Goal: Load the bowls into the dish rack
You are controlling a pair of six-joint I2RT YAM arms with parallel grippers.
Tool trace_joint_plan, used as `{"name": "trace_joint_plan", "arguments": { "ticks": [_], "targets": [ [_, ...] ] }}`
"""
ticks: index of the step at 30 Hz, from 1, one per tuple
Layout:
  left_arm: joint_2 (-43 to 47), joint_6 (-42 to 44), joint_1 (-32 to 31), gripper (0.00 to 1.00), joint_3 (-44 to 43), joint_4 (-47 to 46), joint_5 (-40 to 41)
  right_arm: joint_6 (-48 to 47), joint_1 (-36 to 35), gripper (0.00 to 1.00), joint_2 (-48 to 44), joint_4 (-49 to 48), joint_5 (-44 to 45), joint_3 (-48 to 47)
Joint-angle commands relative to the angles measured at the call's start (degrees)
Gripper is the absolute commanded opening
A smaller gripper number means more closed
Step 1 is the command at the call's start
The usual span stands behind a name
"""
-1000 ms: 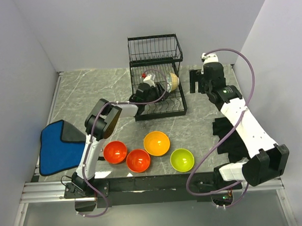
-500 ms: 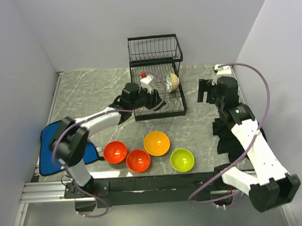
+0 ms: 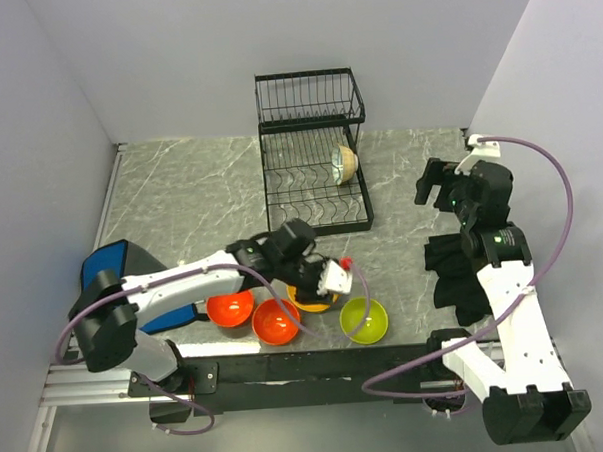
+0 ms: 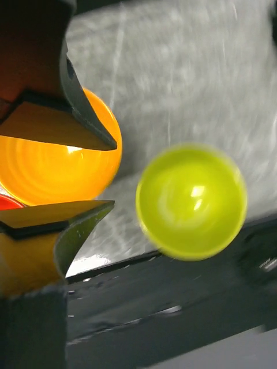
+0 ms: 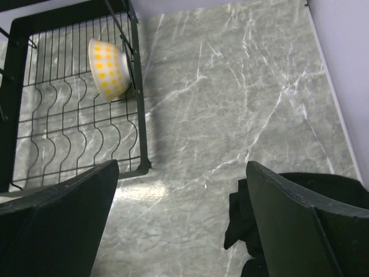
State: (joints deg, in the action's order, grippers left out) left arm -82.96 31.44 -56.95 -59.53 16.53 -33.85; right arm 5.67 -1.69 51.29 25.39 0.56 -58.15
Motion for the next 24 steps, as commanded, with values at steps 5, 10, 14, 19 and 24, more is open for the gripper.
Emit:
{"name": "trace_joint_plan", "arguments": {
  "ticks": [5, 10, 14, 19, 24],
  "targets": [
    [-6.8, 16.6, -6.9, 0.44, -7.0, 9.1, -0.1, 4.7, 5.2, 1.0, -1.1, 0.8, -5.7, -4.4],
    [-9.4, 17.0, -9.1, 0.45, -8.1, 9.5, -0.6, 4.3, 6.0, 1.0, -2.7, 0.7, -5.8, -3.6],
    [-10.4, 16.6, -10.7, 0.45, -7.9, 9.0, -1.6, 5.9, 6.9, 1.0, -2.9, 1.2, -6.8, -4.2],
    [-11.8, 16.6, -12.5, 0.44, -7.1, 8.3, -2.1, 8.2, 7.8, 1.0, -2.7, 1.3, -8.3, -4.3],
    [-13.5, 15.5, -13.7, 0.41, -6.7, 5.7, -1.5, 8.5, 8.1, 1.0, -2.4, 1.2, -8.5, -3.9]
  ]
}}
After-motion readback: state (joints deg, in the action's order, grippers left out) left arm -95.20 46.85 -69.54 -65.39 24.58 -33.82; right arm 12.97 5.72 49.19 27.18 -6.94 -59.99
